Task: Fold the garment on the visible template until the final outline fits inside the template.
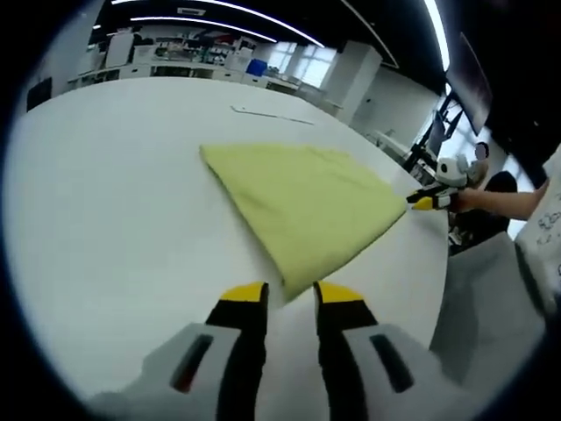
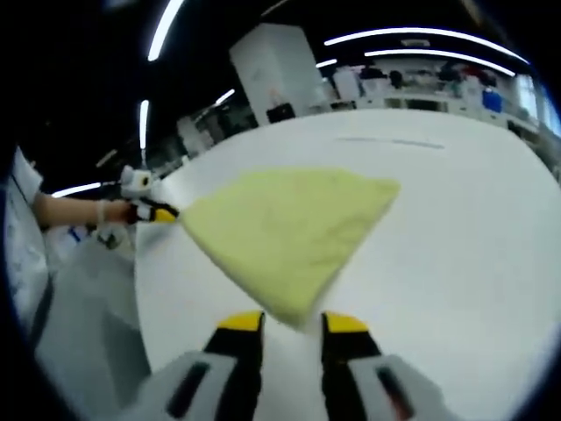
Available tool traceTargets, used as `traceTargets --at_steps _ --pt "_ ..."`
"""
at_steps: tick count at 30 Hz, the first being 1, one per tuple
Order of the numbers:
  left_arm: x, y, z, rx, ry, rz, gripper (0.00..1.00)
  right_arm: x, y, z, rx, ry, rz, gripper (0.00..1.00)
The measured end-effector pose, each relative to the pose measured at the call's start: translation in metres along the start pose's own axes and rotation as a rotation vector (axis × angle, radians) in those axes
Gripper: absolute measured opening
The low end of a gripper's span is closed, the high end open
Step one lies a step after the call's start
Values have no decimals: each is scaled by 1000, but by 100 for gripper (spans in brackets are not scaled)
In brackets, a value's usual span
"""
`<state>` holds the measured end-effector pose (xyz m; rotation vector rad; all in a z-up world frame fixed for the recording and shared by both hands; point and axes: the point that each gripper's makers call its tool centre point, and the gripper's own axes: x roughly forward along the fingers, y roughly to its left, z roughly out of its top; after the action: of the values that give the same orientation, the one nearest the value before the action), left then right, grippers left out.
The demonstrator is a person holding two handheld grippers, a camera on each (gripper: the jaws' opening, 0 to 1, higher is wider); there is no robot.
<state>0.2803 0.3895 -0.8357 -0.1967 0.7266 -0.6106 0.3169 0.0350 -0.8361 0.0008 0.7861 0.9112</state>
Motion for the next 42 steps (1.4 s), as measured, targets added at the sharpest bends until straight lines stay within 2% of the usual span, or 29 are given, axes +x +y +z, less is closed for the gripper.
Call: traceTargets --at_steps 3,8,12,20,32,37,42 --pt "1 -1 1 1 -1 -7 13 0 1 0 10 2 12 8" --pt "2 1 0 11 1 1 7 0 -1 -2 17 5 15 0" --pt "3 -1 -1 20 5 -7 0 -1 -2 -3 24 6 10 0" --pt "1 -5 -2 -16 -4 1 0 -9 -1 -9 27 6 7 0" --pt "-5 -22 -20 -32 2 -20 0 -26 16 -30 61 17 17 0" --pt "-7 -24 -24 -37 3 -24 0 -30 26 -37 65 27 15 0" --pt "-8 -24 -27 -57 5 -26 0 -29 25 -40 80 26 7 0"
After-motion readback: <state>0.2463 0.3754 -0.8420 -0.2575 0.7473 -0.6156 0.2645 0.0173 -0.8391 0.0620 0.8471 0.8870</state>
